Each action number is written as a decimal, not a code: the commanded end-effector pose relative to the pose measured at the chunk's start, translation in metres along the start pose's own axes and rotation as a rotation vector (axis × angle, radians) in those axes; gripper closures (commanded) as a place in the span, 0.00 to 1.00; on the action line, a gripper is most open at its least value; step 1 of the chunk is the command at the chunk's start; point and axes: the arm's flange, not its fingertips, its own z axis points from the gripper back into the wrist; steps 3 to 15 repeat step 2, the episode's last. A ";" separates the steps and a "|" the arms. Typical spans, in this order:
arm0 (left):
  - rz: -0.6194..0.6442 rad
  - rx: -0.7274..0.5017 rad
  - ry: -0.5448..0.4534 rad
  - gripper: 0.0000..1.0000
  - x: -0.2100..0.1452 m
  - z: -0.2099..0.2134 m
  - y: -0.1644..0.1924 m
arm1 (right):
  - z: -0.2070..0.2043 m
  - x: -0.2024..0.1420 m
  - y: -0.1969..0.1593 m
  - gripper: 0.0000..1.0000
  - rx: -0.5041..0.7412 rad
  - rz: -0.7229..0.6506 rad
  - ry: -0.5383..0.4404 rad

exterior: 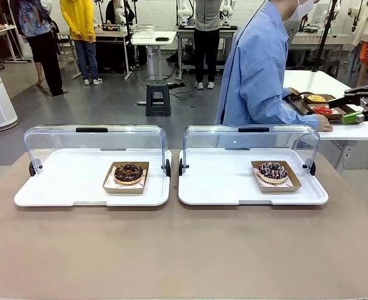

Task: Provide the desired donut to the person.
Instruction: Place the picked Paper togo box onto the Handle tray extended by the person.

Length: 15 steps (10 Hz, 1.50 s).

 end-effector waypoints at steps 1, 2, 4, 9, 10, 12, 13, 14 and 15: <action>0.002 0.014 0.001 0.00 0.002 -0.001 -0.001 | -0.001 -0.001 0.000 0.00 0.003 0.001 0.000; 0.002 0.014 0.001 0.00 0.002 -0.001 -0.001 | -0.001 -0.001 0.000 0.00 0.003 0.001 0.000; 0.002 0.014 0.001 0.00 0.002 -0.001 -0.001 | -0.001 -0.001 0.000 0.00 0.003 0.001 0.000; 0.002 0.014 0.001 0.00 0.002 -0.001 -0.001 | -0.001 -0.001 0.000 0.00 0.003 0.001 0.000; 0.002 0.014 0.001 0.00 0.002 -0.001 -0.001 | -0.001 -0.001 0.000 0.00 0.003 0.001 0.000; 0.002 0.014 0.001 0.00 0.002 -0.001 -0.001 | -0.001 -0.001 0.000 0.00 0.003 0.001 0.000; 0.002 0.014 0.001 0.00 0.002 -0.001 -0.001 | -0.001 -0.001 0.000 0.00 0.003 0.001 0.000; 0.002 0.014 0.001 0.00 0.002 -0.001 -0.001 | -0.001 -0.001 0.000 0.00 0.003 0.001 0.000; 0.002 0.014 0.001 0.00 0.002 -0.001 -0.001 | -0.001 -0.001 0.000 0.00 0.003 0.001 0.000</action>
